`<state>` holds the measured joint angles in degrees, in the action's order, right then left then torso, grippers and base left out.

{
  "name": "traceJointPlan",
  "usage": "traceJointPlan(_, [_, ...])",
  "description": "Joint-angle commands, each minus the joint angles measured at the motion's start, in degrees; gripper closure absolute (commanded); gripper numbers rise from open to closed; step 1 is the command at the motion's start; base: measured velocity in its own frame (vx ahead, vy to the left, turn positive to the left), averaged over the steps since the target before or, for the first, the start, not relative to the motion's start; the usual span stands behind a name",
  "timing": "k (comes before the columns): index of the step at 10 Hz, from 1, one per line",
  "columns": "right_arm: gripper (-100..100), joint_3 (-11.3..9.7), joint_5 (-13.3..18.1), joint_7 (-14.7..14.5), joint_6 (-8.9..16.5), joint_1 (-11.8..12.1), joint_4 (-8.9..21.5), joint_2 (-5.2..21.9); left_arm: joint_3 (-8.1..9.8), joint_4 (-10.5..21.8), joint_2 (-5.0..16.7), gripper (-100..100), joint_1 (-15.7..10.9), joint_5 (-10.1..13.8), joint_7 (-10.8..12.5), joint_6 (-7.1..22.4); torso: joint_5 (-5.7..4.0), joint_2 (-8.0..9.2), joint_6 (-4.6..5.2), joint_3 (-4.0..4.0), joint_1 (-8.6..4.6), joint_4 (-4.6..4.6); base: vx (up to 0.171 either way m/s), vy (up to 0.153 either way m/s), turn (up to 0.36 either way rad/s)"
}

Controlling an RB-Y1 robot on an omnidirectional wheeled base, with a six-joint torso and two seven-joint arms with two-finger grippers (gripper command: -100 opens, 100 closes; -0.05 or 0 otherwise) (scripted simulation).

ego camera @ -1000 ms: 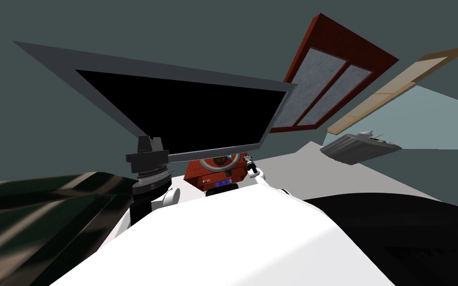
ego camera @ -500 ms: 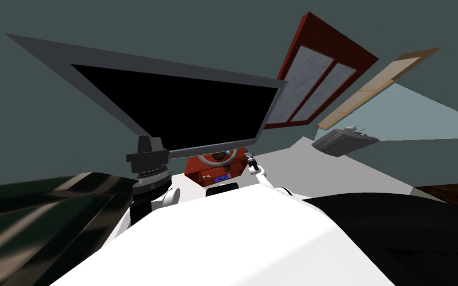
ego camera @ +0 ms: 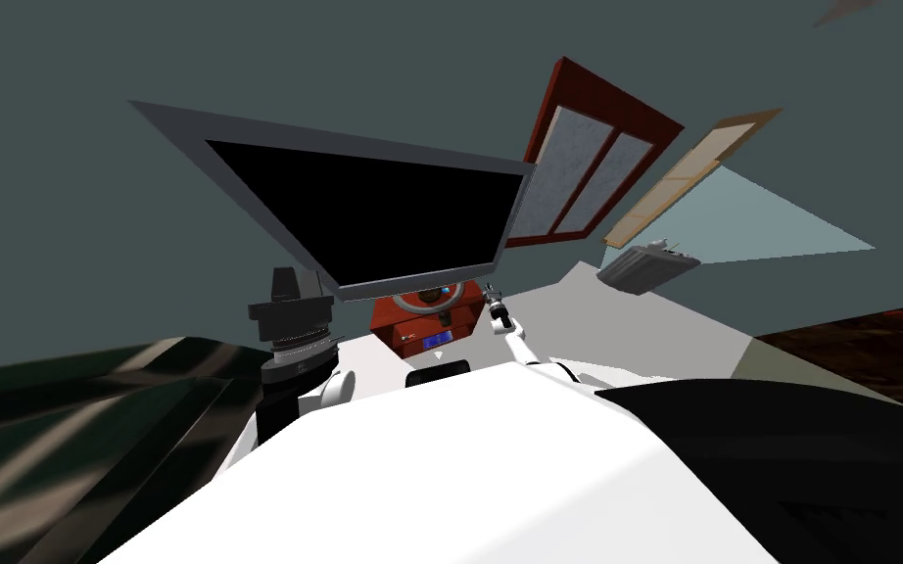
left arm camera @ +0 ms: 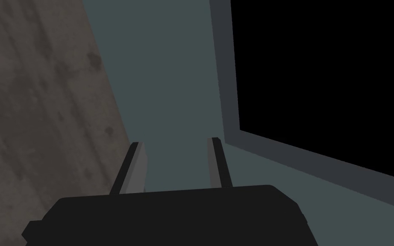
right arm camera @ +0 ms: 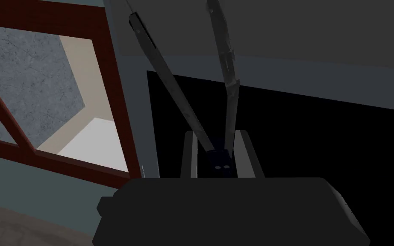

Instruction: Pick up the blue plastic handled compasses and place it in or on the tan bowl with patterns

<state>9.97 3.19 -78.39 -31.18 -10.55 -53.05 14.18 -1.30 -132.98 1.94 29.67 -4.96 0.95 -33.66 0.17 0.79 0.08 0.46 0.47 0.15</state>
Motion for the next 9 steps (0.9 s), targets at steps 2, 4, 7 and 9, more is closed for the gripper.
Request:
traceJointPlan(2, [100,-0.54,0.03,-1.74,0.14,-2.72,-2.04,-0.4,0.0,0.0,0.0,0,0.0,0.0,0.0,0.0,-0.01,-0.15,-0.07,-0.08,0.01,-0.02,-0.128,0.097,0.01])
traceJointPlan(4, [100,-0.85,1.85,-3.05,2.18,-3.31,-2.28,-2.32,-0.01,0.0,0.0,0,0.01,0.0,0.0,0.0,-0.02,-0.57,-0.26,-0.33,0.33,-0.12,0.001,0.153,0.143])
traceJointPlan(7, [100,-0.99,4.44,-4.33,4.87,-3.7,-1.94,-5.09,-0.01,-0.01,-0.01,0,0.03,0.0,0.0,-0.01,0.0,-1.71,-0.45,-0.99,0.71,-0.37,0.172,0.188,0.201])
traceJointPlan(9, [100,-1.06,7.11,-5.38,7.61,-4.0,-1.33,-8.04,-0.01,-0.01,0.0,0,0.03,0.0,0.0,-0.01,-0.08,-1.62,-0.42,-0.96,0.37,-0.39,0.143,0.153,0.199])
